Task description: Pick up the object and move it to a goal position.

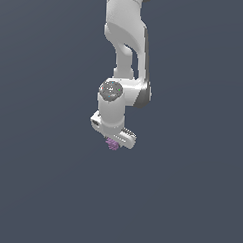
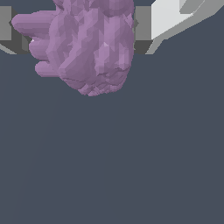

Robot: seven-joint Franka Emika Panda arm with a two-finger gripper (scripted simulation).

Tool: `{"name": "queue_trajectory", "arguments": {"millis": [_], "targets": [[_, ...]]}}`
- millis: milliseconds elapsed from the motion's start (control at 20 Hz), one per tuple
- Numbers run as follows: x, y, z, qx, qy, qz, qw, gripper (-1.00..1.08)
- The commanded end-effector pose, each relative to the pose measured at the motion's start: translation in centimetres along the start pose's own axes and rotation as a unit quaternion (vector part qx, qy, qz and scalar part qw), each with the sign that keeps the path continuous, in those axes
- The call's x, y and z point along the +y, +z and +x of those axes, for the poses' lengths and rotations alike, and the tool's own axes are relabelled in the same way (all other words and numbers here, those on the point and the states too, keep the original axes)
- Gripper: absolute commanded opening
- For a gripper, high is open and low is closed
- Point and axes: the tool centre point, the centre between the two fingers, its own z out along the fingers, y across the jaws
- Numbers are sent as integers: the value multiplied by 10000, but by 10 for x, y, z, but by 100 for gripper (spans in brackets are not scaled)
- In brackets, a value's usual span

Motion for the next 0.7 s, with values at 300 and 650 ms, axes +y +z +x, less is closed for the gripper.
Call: {"name": "queue_trajectory", "arguments": {"millis": [300, 650], "targets": [[-53, -79, -17, 7, 0, -4, 10000, -100], [-101, -150, -31, 8, 2, -6, 10000, -100]]}}
